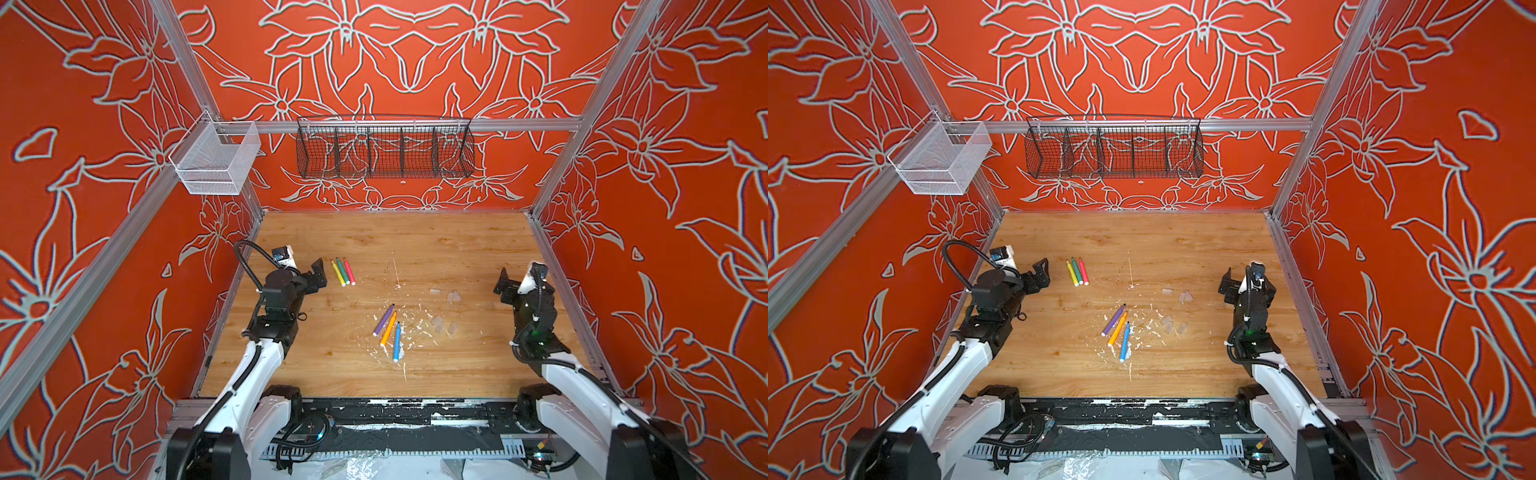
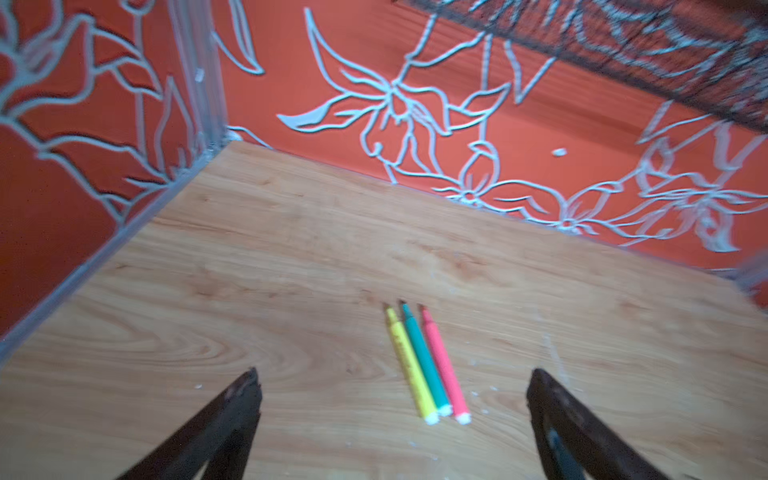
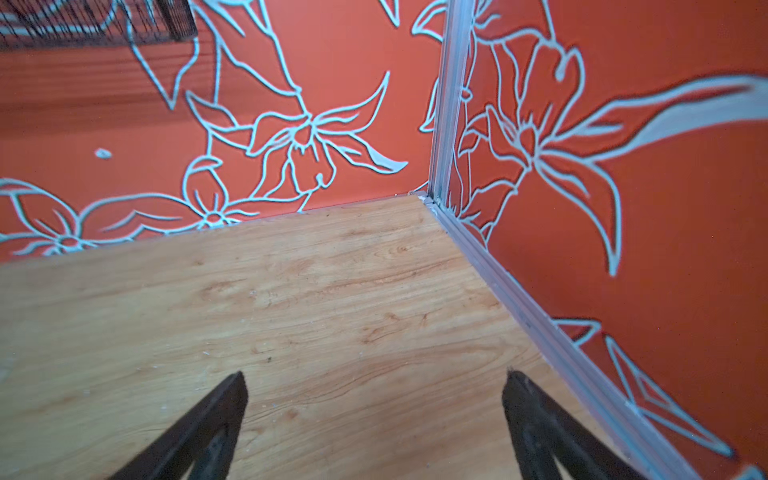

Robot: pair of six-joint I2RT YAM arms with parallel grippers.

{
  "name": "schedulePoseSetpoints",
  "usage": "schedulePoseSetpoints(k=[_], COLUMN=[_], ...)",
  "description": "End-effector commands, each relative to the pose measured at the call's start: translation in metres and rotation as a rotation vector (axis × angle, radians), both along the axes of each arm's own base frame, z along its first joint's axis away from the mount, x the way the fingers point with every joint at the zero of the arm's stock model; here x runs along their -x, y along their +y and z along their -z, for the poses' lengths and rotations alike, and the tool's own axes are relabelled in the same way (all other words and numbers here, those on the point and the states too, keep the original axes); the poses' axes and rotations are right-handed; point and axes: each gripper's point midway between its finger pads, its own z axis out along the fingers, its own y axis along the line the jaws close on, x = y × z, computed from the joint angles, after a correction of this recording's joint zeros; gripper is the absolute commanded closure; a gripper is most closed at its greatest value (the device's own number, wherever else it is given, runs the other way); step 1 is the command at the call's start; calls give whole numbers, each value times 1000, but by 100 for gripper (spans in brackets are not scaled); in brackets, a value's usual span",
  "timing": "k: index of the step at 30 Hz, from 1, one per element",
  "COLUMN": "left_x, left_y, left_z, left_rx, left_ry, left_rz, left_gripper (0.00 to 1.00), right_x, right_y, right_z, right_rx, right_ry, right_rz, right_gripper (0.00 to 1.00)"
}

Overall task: Insert the pens into the pen caps
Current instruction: 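Move the left gripper toward the purple, orange and blue markers, then grasp the blue marker with the left gripper and lift it upright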

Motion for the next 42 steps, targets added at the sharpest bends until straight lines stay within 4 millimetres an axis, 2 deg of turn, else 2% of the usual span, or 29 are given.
schedulePoseSetpoints(k=[1, 3, 4, 6, 7, 10, 13, 17, 20, 21, 24, 28, 35, 39, 42], left_x=[27, 34, 36, 43, 50, 56, 60, 72, 77, 81, 92, 105, 131, 151, 163], left_y=[-51, -52, -47, -21, -14, -32, -39, -63, -69, -71, -76, -100, -169, -204, -222], left_z=[1, -1, 3, 24, 33, 30, 35, 28, 28, 31, 45, 58, 88, 114, 136], left_rx=[182, 236, 261, 332, 354, 365, 447, 430, 441, 434, 350, 194, 28, -23, -54], left_ry=[108, 113, 127, 195, 241, 246, 251, 292, 327, 356, 461, 579, 703, 741, 778], left_rz=[265, 255, 210, 18, -47, 65, 83, 241, 267, 270, 242, 255, 362, 397, 413], left_gripper=[3, 3, 3, 3, 3, 3, 3, 3, 0, 3, 9, 16, 37, 39, 42], right_x=[15, 24, 26, 26, 27, 27, 21, 16, 7, 5, 3, -10, -32, -33, -29], right_y=[3, 8, 19, 33, 33, 12, 16, 14, 27, 27, 12, 18, 30, 37, 39], right_z=[-3, -4, -4, -10, -8, 7, 14, 27, 32, 35, 49, 57, 68, 70, 69], right_rx=[-206, -353, -373, -347, -351, -380, -363, -388, -346, -327, -301, -310, -313, -316, -319], right_ry=[50, 78, 97, 75, 65, 47, 93, 140, 109, 101, 133, 172, 268, 285, 272], right_rz=[13, 12, -49, -147, -148, -19, -42, -10, -105, -112, -18, -36, -82, -119, -134], right_gripper=[3, 3, 3, 3, 2, 2, 2, 2, 2, 2, 2, 2, 12, 14, 14])
